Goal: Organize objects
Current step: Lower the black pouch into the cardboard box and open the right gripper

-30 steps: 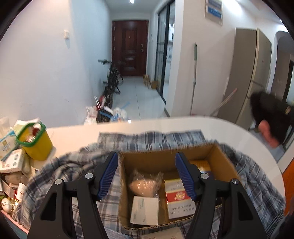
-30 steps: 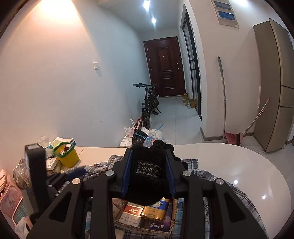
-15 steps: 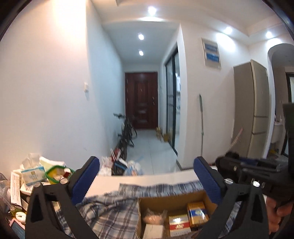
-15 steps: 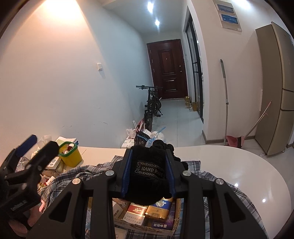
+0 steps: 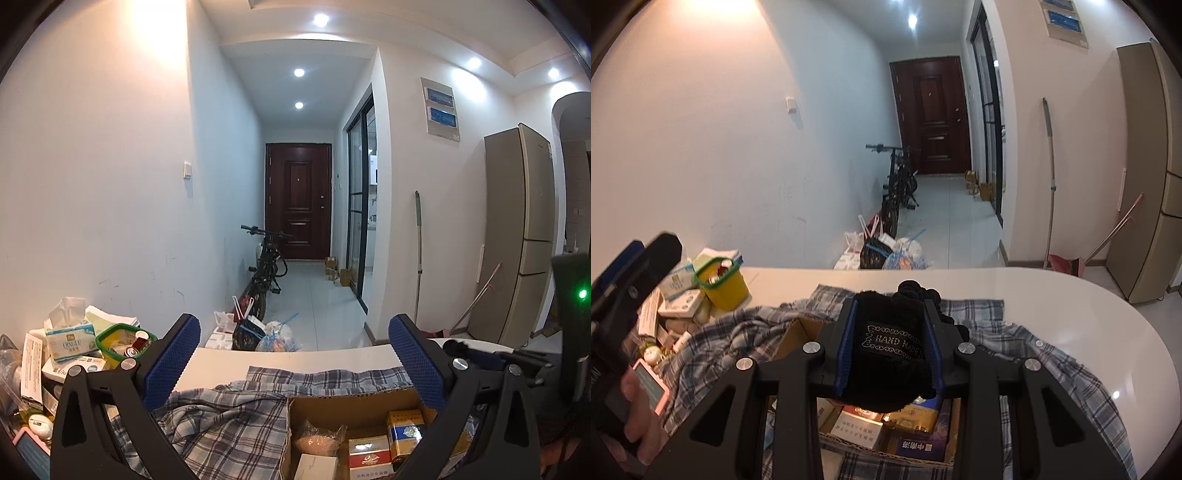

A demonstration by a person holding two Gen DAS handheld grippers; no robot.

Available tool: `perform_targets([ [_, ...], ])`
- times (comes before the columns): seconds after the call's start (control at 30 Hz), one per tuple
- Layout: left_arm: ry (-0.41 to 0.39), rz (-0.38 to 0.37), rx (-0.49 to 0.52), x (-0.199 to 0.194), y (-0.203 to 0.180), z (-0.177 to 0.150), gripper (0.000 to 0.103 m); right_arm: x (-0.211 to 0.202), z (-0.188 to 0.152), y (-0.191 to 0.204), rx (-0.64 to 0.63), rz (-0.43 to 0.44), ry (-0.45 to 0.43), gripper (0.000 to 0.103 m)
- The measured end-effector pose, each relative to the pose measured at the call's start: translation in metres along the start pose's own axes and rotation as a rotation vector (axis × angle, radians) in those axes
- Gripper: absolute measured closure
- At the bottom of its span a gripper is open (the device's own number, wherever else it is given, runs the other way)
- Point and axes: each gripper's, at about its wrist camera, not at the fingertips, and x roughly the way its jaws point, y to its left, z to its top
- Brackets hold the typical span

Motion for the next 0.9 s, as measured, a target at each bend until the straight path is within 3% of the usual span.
perform_targets([
  [0.23,0.056,0.02,-0.006,0.019,0.002,-0.006,0.0,0.034,-0.015,0.002,-0.009,0.017,0.107,0.07],
  [0.53,0.08,0.001,-0.018,0.025,0.001,-0.011,0.0,0.074,-0.041,0.008,-0.024,0.105,0.275,0.07],
  [0.9,0.08,0.005,-0.005,0.024,-0.001,-0.012,0.0,0.086,-0.045,0.002,-0.008,0.103,0.305,0.07],
])
